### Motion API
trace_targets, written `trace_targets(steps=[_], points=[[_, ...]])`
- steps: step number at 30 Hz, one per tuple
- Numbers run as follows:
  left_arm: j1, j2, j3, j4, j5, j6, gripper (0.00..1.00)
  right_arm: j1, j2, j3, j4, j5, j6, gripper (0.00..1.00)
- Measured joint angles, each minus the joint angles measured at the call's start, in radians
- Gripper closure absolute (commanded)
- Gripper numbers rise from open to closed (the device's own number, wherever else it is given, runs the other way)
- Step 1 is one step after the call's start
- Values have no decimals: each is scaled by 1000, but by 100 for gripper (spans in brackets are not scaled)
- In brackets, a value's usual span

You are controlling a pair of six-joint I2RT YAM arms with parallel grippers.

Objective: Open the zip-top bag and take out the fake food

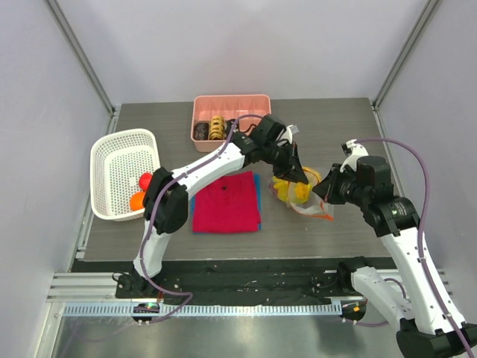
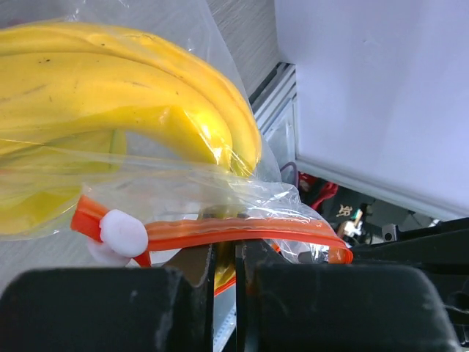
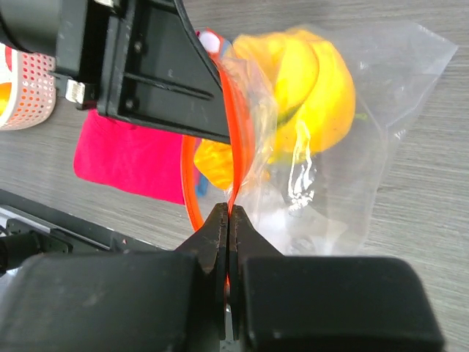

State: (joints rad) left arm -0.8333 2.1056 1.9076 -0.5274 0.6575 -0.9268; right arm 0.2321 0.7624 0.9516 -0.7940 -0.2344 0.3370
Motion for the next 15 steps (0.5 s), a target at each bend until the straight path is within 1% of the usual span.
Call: trace_targets(steps=[3,9,15], points=[[0,3,2,16,8,-63,100,0,28,40,-8,11,-10,99],[0,3,18,29,73,-139,100,0,55,66,-51,149,-21,99],[0,-41,-1,39,121,-153,100,0,82,76,-59,256,-3,99]])
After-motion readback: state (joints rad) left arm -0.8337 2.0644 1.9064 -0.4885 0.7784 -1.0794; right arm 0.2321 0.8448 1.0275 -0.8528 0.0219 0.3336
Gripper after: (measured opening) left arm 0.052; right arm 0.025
